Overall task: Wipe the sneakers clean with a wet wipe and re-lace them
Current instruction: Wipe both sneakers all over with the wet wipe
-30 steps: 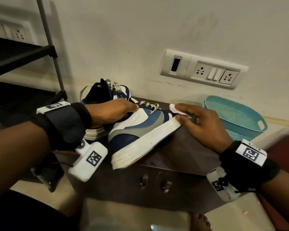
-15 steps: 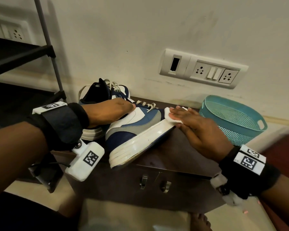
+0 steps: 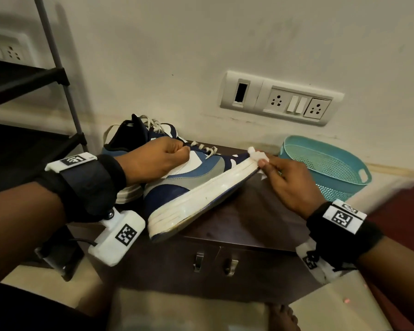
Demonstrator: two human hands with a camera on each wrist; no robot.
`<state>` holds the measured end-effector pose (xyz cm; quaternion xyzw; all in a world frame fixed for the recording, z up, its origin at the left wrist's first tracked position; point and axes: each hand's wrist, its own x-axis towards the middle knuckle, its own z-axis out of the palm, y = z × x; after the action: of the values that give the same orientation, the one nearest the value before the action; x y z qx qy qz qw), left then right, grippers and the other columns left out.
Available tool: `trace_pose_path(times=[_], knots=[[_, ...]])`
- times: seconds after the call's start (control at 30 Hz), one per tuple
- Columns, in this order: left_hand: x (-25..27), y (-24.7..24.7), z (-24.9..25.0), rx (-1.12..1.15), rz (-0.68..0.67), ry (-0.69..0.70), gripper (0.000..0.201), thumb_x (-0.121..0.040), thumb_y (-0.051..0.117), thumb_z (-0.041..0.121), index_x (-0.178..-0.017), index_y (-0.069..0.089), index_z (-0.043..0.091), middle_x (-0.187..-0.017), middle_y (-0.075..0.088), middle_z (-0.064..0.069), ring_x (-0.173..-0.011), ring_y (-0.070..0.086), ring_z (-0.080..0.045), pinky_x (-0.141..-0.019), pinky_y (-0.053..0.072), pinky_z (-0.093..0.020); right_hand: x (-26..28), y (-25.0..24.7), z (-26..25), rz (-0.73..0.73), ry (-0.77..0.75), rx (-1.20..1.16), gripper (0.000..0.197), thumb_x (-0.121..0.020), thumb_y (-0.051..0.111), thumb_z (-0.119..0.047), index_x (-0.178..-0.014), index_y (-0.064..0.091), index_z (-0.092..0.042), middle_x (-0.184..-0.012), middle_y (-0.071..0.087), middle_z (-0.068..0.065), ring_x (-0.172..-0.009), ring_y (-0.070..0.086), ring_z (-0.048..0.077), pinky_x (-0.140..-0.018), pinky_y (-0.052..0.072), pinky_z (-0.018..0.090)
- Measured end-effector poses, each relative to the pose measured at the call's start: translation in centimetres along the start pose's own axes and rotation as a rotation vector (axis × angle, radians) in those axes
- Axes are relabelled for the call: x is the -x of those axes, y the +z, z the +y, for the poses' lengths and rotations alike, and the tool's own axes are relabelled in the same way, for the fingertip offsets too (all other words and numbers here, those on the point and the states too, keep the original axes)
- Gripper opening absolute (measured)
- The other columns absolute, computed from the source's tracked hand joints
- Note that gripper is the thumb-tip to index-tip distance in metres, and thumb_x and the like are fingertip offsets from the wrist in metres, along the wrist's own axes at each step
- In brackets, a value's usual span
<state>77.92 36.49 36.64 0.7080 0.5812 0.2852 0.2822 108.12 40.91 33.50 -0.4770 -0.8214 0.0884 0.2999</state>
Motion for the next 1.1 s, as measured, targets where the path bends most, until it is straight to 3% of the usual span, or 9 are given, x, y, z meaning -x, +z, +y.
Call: trace_pose_path(times=[0.07, 0.17, 0.3, 0.4, 0.5, 0.6, 0.9, 1.0, 1.1], knots=[[0.1, 0.0, 0.7, -0.06, 0.021, 0.091, 0.041, -0.105, 0.047, 0.028, -0.069, 0.037, 0.012, -0.061, 0.032, 0.001, -0.05, 0.028, -0.007, -0.051, 0.029, -0.02, -1.0, -0.3, 0.9, -0.041, 0.217, 0.023, 0.044, -0.106, 0.051, -0.034, -0.066, 0.059, -0.016, -0.065, 0.062, -0.002, -0.067, 0.057, 0.02, -0.062, 0.035, 0.036], [0.2, 0.1, 1.3, -0.185, 0.015, 0.181, 0.044, -0.104, 0.048, 0.032, -0.068, 0.037, 0.01, -0.059, 0.032, 0.002, -0.051, 0.029, -0.01, -0.053, 0.027, -0.027, -0.9, -0.5, 0.5, -0.053, 0.315, -0.037, 0.05, -0.106, 0.049, -0.037, -0.067, 0.057, -0.007, -0.062, 0.058, 0.003, -0.067, 0.055, 0.026, -0.062, 0.038, 0.033], [0.7, 0.2, 1.1, -0.283, 0.013, 0.21, 0.043, -0.103, 0.047, 0.037, -0.069, 0.039, 0.012, -0.057, 0.035, 0.003, -0.051, 0.031, -0.012, -0.055, 0.028, -0.034, 1.2, 0.1, -2.2, -0.1, 0.027, -0.042, 0.032, -0.106, 0.049, -0.032, -0.131, 0.069, -0.025, -0.133, 0.062, -0.017, -0.128, 0.052, 0.0, -0.108, 0.037, 0.013], [1.1, 0.2, 1.1, -0.278, 0.0, 0.233, 0.042, -0.103, 0.048, 0.036, -0.068, 0.039, 0.015, -0.055, 0.036, 0.005, -0.05, 0.032, -0.012, -0.055, 0.028, -0.034, 2.0, 0.1, -1.9, -0.143, -0.1, -0.086, 0.039, -0.106, 0.051, -0.025, -0.144, 0.058, -0.023, -0.144, 0.051, -0.018, -0.14, 0.038, -0.006, -0.116, 0.026, 0.011], [1.3, 0.3, 1.4, -0.299, -0.015, 0.258, 0.04, -0.102, 0.047, 0.039, -0.068, 0.041, 0.017, -0.055, 0.038, 0.005, -0.051, 0.035, -0.012, -0.054, 0.028, -0.032, 1.2, -0.8, 0.0, -0.097, 0.07, 0.021, 0.029, -0.106, 0.051, -0.03, -0.112, 0.077, -0.017, -0.115, 0.073, -0.01, -0.109, 0.067, 0.012, -0.091, 0.048, 0.026], [1.4, 0.5, 1.7, -0.344, -0.031, 0.277, 0.038, -0.101, 0.045, 0.04, -0.069, 0.042, 0.021, -0.056, 0.041, 0.005, -0.052, 0.038, -0.012, -0.054, 0.029, -0.032, 0.5, -1.6, 0.5, -0.059, 0.236, 0.039, 0.047, -0.105, 0.05, -0.032, -0.062, 0.053, -0.013, -0.059, 0.053, -0.001, -0.063, 0.052, 0.022, -0.059, 0.035, 0.031], [1.1, 0.0, 1.5, -0.357, 0.05, 0.283, 0.04, -0.103, 0.04, 0.046, -0.07, 0.04, 0.023, -0.058, 0.044, 0.004, -0.053, 0.041, -0.015, -0.055, 0.032, -0.037, -0.7, -5.9, -1.2, 0.532, 0.202, -0.252, 0.048, -0.106, 0.052, -0.033, -0.065, 0.055, -0.007, -0.061, 0.044, -0.003, -0.057, 0.035, 0.004, -0.055, 0.026, 0.028], [1.3, 0.4, 1.3, -0.43, 0.08, 0.272, 0.035, -0.103, 0.039, 0.043, -0.072, 0.04, 0.027, -0.059, 0.046, 0.004, -0.054, 0.044, -0.012, -0.053, 0.027, -0.033, 0.2, -3.9, -1.0, 0.376, 0.059, -0.052, 0.031, -0.107, 0.05, -0.032, -0.093, 0.075, -0.02, -0.08, 0.07, -0.002, -0.071, 0.057, 0.002, -0.064, 0.04, 0.018], [1.6, 0.5, 1.5, -0.487, 0.061, 0.287, 0.034, -0.103, 0.037, 0.046, -0.074, 0.041, 0.029, -0.062, 0.049, 0.004, -0.057, 0.048, -0.011, -0.053, 0.027, -0.029, 1.1, -0.5, -0.4, 0.022, 0.027, 0.058, 0.031, -0.107, 0.05, -0.034, -0.122, 0.072, -0.02, -0.099, 0.078, -0.001, -0.088, 0.07, 0.014, -0.075, 0.047, 0.027]])
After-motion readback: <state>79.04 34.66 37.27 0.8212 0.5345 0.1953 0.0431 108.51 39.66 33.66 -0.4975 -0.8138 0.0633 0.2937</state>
